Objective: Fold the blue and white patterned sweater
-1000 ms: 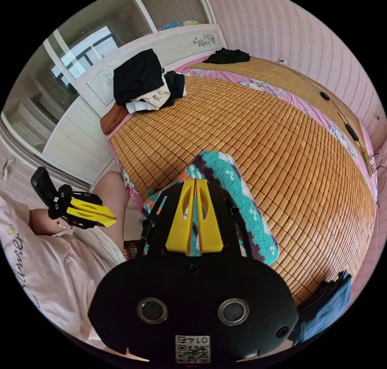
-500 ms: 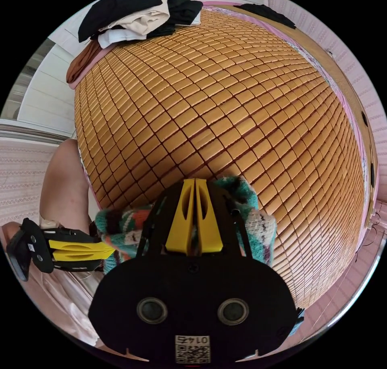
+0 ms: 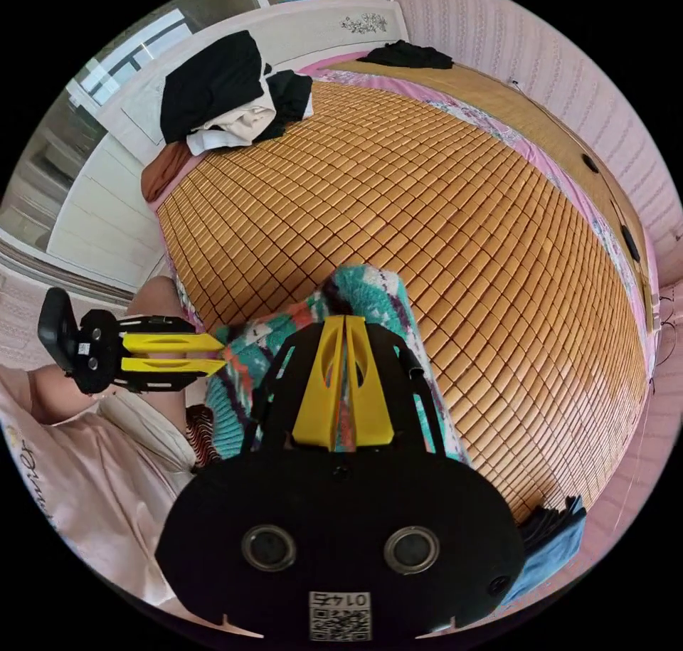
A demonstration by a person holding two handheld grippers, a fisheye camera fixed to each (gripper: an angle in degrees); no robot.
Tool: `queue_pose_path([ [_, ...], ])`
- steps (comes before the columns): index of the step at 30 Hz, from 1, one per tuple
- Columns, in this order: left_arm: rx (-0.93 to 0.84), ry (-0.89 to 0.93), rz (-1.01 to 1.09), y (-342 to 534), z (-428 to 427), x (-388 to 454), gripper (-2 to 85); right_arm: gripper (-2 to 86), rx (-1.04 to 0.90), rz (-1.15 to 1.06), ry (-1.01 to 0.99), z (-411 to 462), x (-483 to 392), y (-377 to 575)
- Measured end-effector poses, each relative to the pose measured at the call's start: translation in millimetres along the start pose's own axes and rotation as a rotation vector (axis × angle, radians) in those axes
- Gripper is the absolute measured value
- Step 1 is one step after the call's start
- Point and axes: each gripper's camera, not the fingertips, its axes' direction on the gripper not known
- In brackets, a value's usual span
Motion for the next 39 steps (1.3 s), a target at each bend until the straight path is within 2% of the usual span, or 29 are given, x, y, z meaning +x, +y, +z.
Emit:
queue_pose_path([
  [2, 0.022, -0.011, -0.036, -2.2, 5.6, -7.3, 4.0, -0.7, -0.030, 0.016, -0.012, 13.5, 5.9, -6.4],
  [7, -0.003, 0.109, -0.114, -23.4, -0.1, -36.9, 4.5, -0.6, -0.043, 0.082, -0.117, 6.2, 29.4, 2.0],
  [10, 0.064, 0.129, -0.082, -33.2, -22.1, -45.5, 9.7, -0.1, 0.142, 0.052, -0.134, -36.6, 33.5, 50.6],
  [12, 0.104, 0.138, -0.063, -41.4, -30.9, -52.4, 13.8, 0.7, 0.340, 0.135, -0.126, -74.3, 43.6, 119.3],
  [13, 0.122, 0.167, -0.053, -48.5, -30.9, -58.1, 15.7, 1.0, 0.378, 0.170, -0.110, -81.1, 47.3, 138.2],
  [16, 0.066, 0.194, -0.037, -73.3, -5.2, -71.8, 19.9, 15.8, 0.466, 0.436, -0.041, -89.3, 73.8, 226.3],
  [17, 0.057, 0.205, -0.042, -78.3, 1.6, -75.4, 20.8, 19.9, 0.431, 0.516, -0.071, -79.9, 86.6, 252.9],
  [19, 0.000, 0.310, -0.109, -96.8, 28.1, -93.1, 23.3, 21.6, 0.374, 0.612, -0.199, -59.7, 105.2, 284.2],
  [23, -0.076, 0.361, -0.137, -118.5, 54.7, -105.0, 23.6, 23.6, 0.377, 0.752, -0.474, -20.1, 127.8, 326.3],
  [26, -0.107, 0.419, -0.137, -127.0, 69.0, -110.4, 22.4, 20.5, 0.380, 0.727, -0.639, -1.0, 130.3, 331.8],
  [30, -0.077, 0.416, -0.130, -127.2, 70.3, -116.7, 19.3, 17.6, 0.374, 0.729, -0.654, 2.3, 133.4, 346.0],
  [32, -0.056, 0.492, -0.126, -126.3, 68.7, -118.8, 13.8, 16.3, 0.356, 0.692, -0.617, -4.6, 129.9, 349.0],
  [39, -0.003, 0.476, -0.133, -114.8, 56.4, -113.1, 11.0, 13.6, 0.356, 0.479, -0.443, -47.6, 92.2, 354.8],
])
